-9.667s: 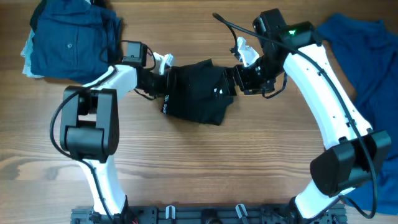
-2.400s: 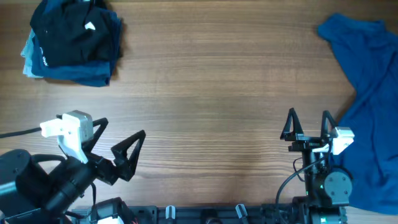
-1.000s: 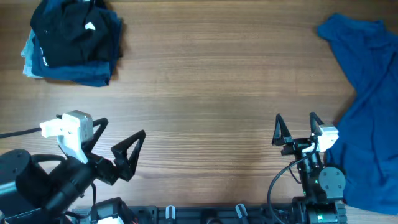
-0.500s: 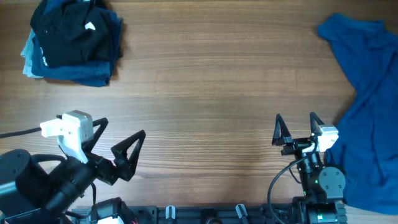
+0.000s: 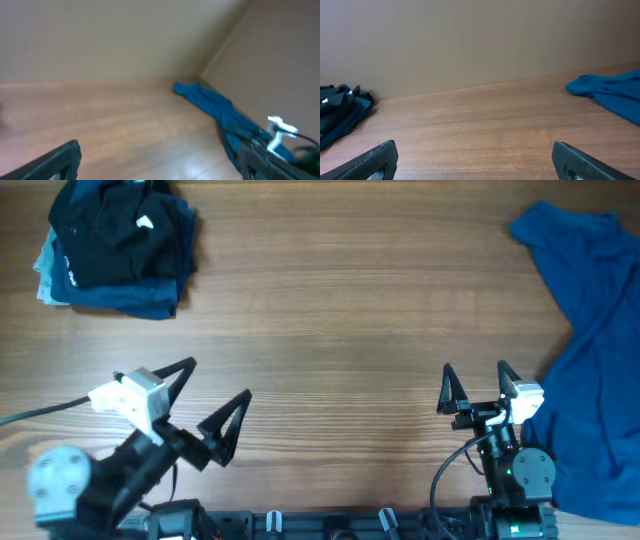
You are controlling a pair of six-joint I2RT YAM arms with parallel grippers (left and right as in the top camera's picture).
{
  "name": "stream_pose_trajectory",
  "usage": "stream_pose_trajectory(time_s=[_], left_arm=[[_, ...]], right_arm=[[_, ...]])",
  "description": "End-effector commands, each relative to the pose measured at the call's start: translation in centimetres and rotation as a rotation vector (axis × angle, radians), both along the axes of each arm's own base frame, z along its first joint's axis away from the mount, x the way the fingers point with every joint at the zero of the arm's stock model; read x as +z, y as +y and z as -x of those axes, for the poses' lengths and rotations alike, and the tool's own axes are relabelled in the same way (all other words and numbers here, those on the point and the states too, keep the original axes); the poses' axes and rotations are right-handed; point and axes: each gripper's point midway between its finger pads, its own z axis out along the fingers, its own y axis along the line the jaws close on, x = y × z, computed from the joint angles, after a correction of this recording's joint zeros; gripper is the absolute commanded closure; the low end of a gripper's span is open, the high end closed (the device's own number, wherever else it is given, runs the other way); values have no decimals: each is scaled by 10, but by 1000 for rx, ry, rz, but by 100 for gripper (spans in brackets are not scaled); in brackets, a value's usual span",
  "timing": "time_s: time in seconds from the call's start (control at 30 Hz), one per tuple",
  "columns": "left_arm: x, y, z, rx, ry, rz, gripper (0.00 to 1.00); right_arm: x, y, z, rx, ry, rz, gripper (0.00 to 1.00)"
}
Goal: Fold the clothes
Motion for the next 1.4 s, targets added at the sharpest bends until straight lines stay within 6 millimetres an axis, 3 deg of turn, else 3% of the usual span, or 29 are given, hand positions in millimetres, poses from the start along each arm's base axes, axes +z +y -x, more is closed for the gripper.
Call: stream_pose_trajectory(time_s=[0.0,0.17,0.33,0.67,0.93,1.37], left_arm=[[-56,23,-22,188,149,209,0],[-92,30,-34,249,12,230,0],[-132,50,-47,398,53,284,0],[-181,74,-57,545,59,281,0],[-181,78,-57,547,1,126,0],[-181,89,-58,592,-5,119,0]], right_arm=[[2,2,1,13,-10,-9,0],[2,2,1,13,-10,-9,0],[2,2,1,13,-10,-9,0],[2,2,1,13,-10,-9,0],[2,2,1,13,-10,-9,0],[2,2,1,13,-10,-9,0]])
